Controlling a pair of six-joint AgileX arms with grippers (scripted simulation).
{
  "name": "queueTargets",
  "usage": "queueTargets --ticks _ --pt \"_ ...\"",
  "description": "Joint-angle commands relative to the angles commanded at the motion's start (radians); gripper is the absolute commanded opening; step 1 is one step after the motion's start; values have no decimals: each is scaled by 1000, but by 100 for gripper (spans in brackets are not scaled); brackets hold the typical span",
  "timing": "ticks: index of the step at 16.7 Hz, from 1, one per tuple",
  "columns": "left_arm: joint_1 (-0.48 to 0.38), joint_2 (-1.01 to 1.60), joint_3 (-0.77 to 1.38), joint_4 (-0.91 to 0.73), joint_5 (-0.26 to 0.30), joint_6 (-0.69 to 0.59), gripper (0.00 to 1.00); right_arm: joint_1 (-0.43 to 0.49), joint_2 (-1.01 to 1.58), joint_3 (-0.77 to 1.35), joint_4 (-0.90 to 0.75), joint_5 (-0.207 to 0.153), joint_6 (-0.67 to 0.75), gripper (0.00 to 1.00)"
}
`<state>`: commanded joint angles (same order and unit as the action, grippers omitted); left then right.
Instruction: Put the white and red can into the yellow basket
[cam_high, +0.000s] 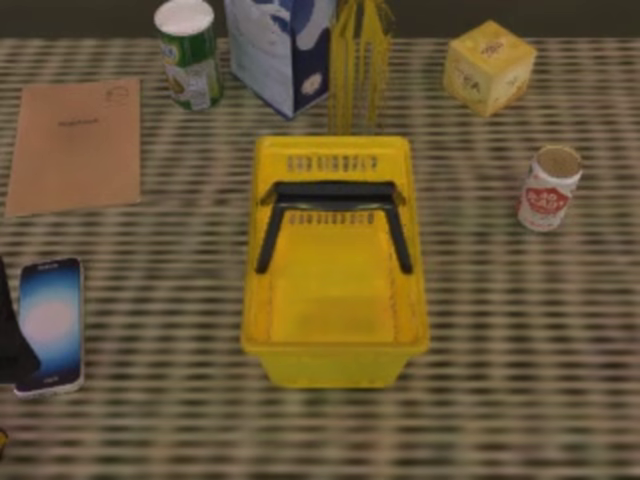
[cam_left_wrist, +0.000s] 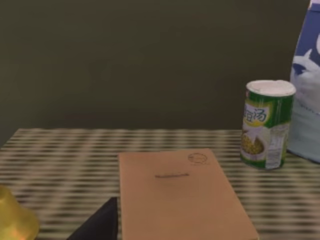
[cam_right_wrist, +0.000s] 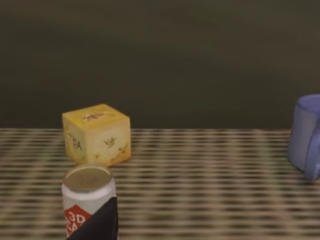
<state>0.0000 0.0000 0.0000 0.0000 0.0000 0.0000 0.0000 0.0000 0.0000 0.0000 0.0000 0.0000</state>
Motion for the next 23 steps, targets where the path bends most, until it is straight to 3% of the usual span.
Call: queueTargets --ticks 5,9,23 --pt "0 0 0 0 0 0 100 10 61 57 -46 -3 -17 100" --pt "0 0 0 0 0 0 100 33 290 268 -198 -3 -75 100" --pt "0 0 0 0 0 0 100 155 1799 1619 -1070 4 -411 100"
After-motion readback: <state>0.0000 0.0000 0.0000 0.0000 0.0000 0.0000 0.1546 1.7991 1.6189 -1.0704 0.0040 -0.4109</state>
